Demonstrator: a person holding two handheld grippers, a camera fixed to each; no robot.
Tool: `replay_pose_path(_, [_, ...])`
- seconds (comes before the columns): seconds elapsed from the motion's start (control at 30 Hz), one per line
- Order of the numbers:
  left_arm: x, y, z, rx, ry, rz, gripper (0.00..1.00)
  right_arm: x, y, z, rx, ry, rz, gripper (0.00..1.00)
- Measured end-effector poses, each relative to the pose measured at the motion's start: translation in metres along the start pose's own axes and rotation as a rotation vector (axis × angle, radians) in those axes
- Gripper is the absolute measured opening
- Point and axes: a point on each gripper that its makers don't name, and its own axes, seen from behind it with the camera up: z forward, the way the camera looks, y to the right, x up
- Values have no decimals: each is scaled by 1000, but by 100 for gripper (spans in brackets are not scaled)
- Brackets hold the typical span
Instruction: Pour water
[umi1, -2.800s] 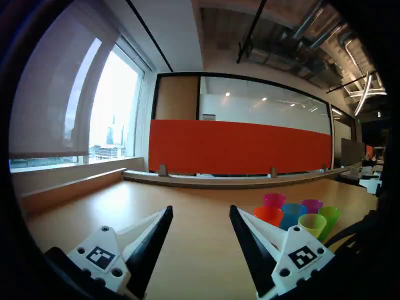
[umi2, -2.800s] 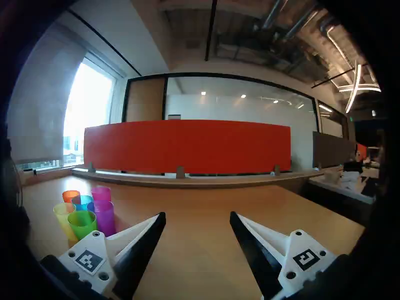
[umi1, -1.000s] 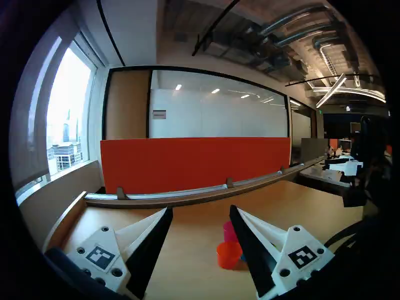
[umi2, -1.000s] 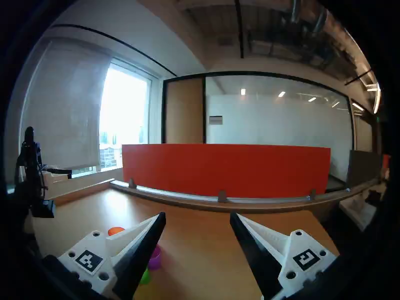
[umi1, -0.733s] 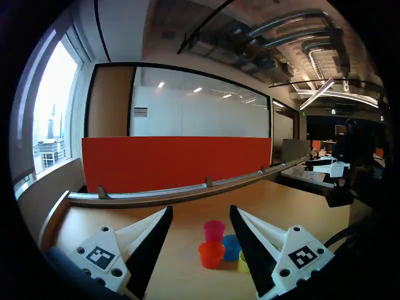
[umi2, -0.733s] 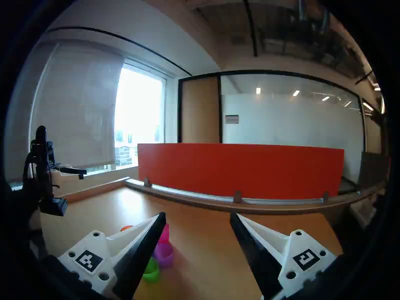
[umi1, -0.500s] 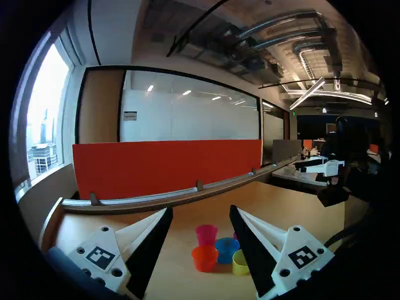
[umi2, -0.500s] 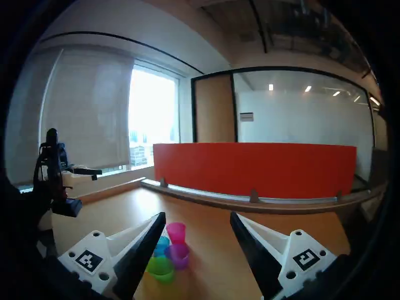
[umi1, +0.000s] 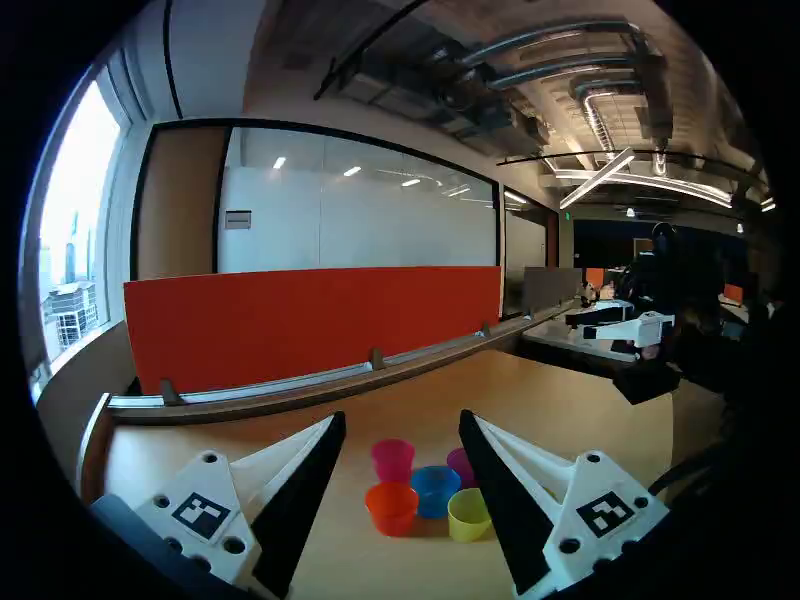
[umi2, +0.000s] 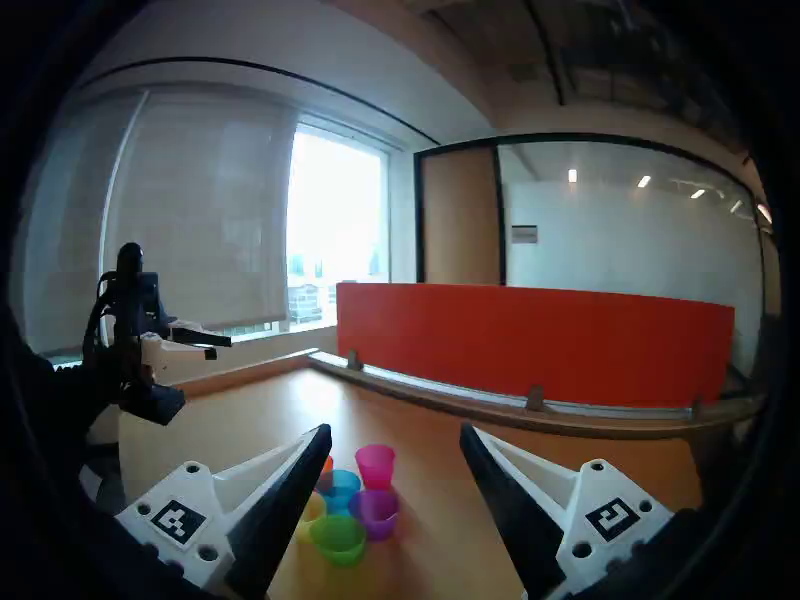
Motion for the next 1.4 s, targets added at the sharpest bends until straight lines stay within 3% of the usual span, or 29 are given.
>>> replay_pose_path(0.4, [-27, -2, 3, -44, -80, 43, 84, -29, -12, 2, 74, -128, -77, 99])
replay_pose_path(0.7, [-48, -2, 7, -86, -133, 27, 84, -45, -22, 2, 118, -196, -132, 99])
replay_pose_path(1.0, [-68, 6, 10, -106, -188, 96, 84, -55, -21, 7, 133, -229, -133, 100])
replay_pose_path(1.4, [-85, 10, 20, -126, -229, 108, 84, -73, -22, 13, 158, -264, -139, 99])
